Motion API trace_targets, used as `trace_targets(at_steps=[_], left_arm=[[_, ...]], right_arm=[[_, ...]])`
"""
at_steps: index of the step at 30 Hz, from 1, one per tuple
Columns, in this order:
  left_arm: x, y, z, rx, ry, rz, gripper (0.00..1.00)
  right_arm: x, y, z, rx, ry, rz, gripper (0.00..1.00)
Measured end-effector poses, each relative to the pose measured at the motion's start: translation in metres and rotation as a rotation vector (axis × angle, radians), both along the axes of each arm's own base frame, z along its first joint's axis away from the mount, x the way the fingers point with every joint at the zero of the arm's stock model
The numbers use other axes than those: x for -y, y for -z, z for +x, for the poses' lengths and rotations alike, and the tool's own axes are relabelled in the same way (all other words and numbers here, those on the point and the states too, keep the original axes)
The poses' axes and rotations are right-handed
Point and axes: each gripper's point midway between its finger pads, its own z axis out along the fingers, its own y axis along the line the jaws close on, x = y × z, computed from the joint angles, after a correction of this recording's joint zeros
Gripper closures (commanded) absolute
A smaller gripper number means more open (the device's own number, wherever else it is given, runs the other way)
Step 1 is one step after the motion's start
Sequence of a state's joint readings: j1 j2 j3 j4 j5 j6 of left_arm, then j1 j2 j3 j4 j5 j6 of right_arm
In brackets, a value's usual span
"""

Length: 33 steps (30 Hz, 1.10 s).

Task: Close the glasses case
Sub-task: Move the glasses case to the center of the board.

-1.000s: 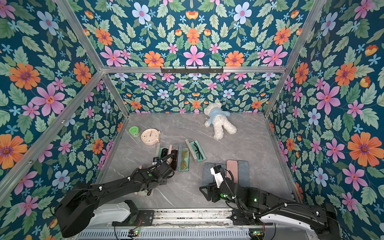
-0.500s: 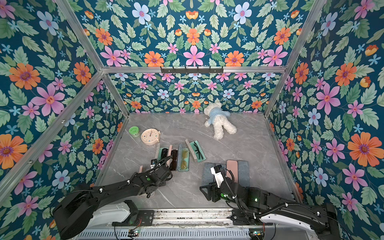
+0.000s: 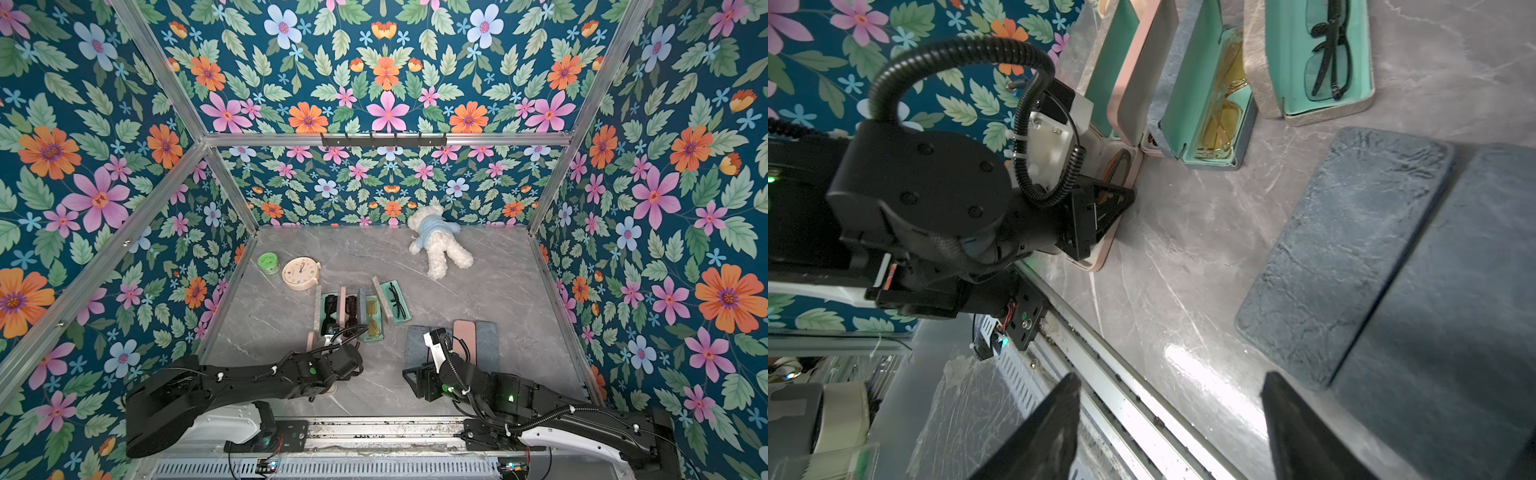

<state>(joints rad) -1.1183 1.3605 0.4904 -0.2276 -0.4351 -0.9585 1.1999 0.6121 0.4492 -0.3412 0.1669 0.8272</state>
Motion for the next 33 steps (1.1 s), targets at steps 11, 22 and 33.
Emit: trace_targets(at_steps=[11, 22, 33], left_arm=[[0.071, -0.002, 0.006, 0.0, 0.071, -0.087, 0.94], [0.101, -0.003, 0.011, -0.005, 0.094, -0.132, 0.93], [0.117, -0.015, 0.002, -0.055, 0.135, -0.2, 0.8]], right_arm=[[0.018, 0.007, 0.005, -0.012, 0.048, 0.01, 0.3], [0.025, 0.021, 0.004, -0.037, 0.056, -0.012, 0.3], [0.026, 0.028, 0.002, -0.053, 0.05, -0.02, 0.3]])
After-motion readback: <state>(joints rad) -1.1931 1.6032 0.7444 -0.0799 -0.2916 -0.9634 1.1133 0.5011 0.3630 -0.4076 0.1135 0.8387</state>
